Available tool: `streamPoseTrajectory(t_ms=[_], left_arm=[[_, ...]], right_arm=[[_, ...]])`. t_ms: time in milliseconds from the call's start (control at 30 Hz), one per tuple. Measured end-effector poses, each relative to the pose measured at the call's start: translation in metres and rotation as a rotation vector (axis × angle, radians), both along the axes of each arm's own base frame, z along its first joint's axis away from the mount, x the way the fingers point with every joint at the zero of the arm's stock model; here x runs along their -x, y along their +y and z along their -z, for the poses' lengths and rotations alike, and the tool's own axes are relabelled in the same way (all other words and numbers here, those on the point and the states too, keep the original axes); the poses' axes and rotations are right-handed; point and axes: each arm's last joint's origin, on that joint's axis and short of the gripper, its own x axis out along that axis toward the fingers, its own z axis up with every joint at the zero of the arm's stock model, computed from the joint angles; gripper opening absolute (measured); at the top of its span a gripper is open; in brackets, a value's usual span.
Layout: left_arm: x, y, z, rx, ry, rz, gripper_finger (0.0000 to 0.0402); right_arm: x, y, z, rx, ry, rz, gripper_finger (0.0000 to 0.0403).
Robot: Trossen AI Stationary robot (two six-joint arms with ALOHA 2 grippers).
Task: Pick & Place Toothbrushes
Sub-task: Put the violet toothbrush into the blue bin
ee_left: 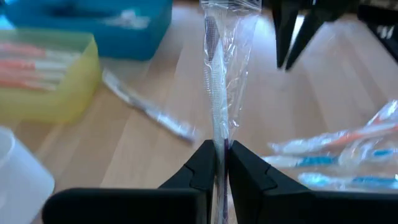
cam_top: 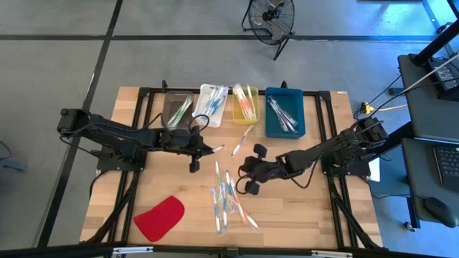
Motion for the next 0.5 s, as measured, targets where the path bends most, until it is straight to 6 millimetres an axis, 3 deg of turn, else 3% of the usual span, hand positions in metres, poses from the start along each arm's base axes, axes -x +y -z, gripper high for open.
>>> streamPoseTrajectory(t_ms=[267,500], left_arm=[[-0.006,-0.007,-0.014,-0.050,-0.153,0.038,0.0026],[-0.008,-0.012,-0.021,-0.068,-0.230,0.065,0.0026]], right_arm=[[-0.013,0.002,-0.017,0.094,-0.187,-0.066,0.0044],[-0.019,-0.006,-0.026,0.183,-0.281,0.001,0.0103]])
